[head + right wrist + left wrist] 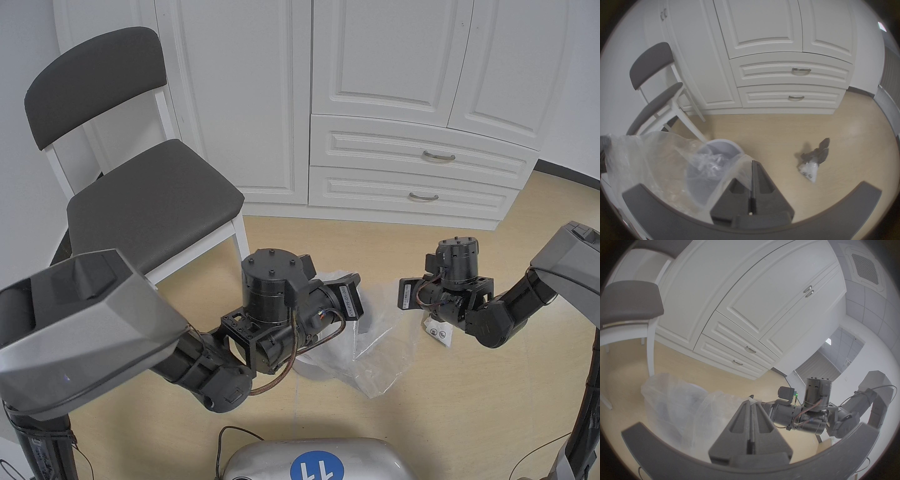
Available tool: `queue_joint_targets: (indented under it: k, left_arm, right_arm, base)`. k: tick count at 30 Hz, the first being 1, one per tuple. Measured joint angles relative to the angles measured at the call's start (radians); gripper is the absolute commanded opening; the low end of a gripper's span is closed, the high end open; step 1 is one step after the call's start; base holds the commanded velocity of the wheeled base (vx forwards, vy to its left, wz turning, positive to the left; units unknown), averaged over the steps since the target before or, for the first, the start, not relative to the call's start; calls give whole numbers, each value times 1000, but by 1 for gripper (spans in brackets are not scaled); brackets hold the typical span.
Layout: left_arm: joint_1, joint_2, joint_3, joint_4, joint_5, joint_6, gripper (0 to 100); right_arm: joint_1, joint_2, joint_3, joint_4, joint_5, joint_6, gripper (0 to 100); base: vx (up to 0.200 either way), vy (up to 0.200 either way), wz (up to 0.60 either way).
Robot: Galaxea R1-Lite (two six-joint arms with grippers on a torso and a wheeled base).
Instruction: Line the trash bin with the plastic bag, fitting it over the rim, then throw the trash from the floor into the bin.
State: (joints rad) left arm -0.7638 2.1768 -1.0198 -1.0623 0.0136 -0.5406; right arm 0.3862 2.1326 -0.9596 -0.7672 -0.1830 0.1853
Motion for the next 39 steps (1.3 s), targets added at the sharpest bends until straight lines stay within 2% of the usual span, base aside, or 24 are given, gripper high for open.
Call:
queue_joint_targets:
  k: [3,7,15,20,27,39]
  left_arm:
    - [-13,36,-26,1,0,-16,0]
    - [-20,80,-56,1,0,-40,0]
    - [-19,136,-91,-10,-1,-72,0]
    - [-13,177,-110,-72,-1,-73,0]
    - [9,243,-152,-99,-3,-73,0]
    - [24,325,-218,-102,-12,-73,0]
  right_arm:
    - [-39,-7,17,0,22,-49,0]
    - [-76,-27,44,1,53,-74,0]
    - [-86,-77,90,-1,94,-77,0]
    - [-77,-108,118,-1,105,-89,0]
    - [-41,-182,190,-4,125,-127,0]
    - [105,-322,312,-15,135,-156,0]
  base:
    - [0,0,0]
    - [0,0,0]
    - [0,0,0]
    - [0,0,0]
    - [0,0,0]
    - [0,0,0]
